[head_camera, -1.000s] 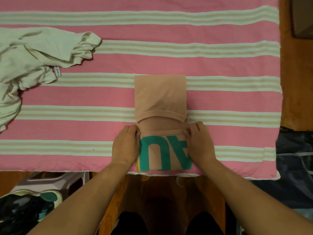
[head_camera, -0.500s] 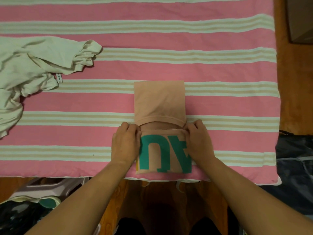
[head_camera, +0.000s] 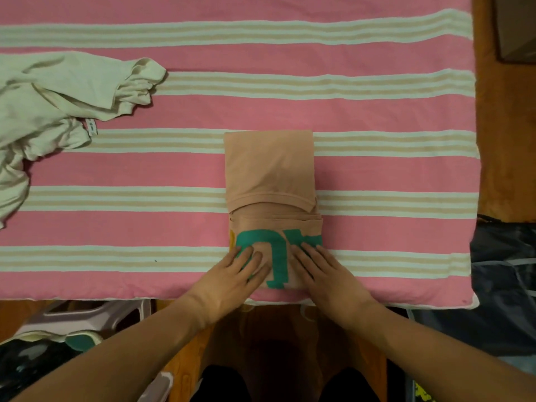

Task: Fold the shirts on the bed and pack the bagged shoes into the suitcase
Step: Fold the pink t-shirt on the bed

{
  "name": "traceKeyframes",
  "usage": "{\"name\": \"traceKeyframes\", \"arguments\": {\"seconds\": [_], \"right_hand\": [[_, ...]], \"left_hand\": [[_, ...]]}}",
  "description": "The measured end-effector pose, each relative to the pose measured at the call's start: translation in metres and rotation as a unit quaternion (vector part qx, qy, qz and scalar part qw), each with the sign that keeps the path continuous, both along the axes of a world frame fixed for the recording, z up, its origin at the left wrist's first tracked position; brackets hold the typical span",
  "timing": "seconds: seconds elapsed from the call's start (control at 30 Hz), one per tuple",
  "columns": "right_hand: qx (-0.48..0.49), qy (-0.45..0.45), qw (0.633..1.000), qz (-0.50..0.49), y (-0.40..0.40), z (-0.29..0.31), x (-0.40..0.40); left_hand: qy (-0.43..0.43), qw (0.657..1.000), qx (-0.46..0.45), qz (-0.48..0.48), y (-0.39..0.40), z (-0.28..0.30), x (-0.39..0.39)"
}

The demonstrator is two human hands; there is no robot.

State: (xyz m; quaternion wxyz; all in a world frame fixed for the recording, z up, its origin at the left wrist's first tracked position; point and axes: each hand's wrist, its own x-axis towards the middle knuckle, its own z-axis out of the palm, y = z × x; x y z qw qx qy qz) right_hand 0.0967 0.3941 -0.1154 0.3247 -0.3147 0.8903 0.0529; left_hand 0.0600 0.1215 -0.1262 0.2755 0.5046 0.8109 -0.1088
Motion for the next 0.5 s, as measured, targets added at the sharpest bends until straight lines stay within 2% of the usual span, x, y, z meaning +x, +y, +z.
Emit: {"name": "traceKeyframes", "arguments": {"seconds": [0.07, 0.13, 0.2, 0.27, 0.3, 0.33, 0.4, 0.43, 0.5], "right_hand": [[0.02, -0.005, 1.0, 0.01, -0.006, -0.001, -0.002], [0.0, 0.008, 1.0, 0.001, -0.013, 0.002, -0.005], [-0.022, -0.033, 0.998, -0.053, -0.016, 0.007, -0.009], [-0.06, -0.084, 0.992, -0.074, -0.011, 0.015, -0.017], [-0.077, -0.117, 0.986, -0.094, -0.008, 0.026, -0.024], [-0.099, -0.158, 0.974, -0.129, -0.005, 0.039, -0.032], [-0.14, -0.223, 0.934, -0.242, 0.002, 0.062, -0.048], [-0.165, -0.22, 0.912, -0.304, 0.005, 0.071, -0.059], [-0.23, -0.17, 0.855, -0.432, 0.009, 0.077, -0.083]], "left_hand": [[0.022, 0.999, 0.026, 0.022, 0.01, 0.003, 0.001], [0.004, 0.995, 0.068, 0.073, 0.016, 0.008, -0.002], [-0.045, 0.981, 0.114, 0.148, 0.017, 0.013, -0.004], [-0.132, 0.959, 0.123, 0.22, 0.016, 0.029, -0.003], [-0.195, 0.936, 0.116, 0.269, 0.015, 0.041, -0.003], [-0.262, 0.899, 0.121, 0.328, 0.012, 0.057, -0.005], [-0.354, 0.799, 0.15, 0.463, 0.006, 0.086, -0.016], [-0.366, 0.749, 0.165, 0.527, 0.002, 0.094, -0.025], [-0.326, 0.667, 0.199, 0.64, -0.005, 0.1, -0.05]]}}
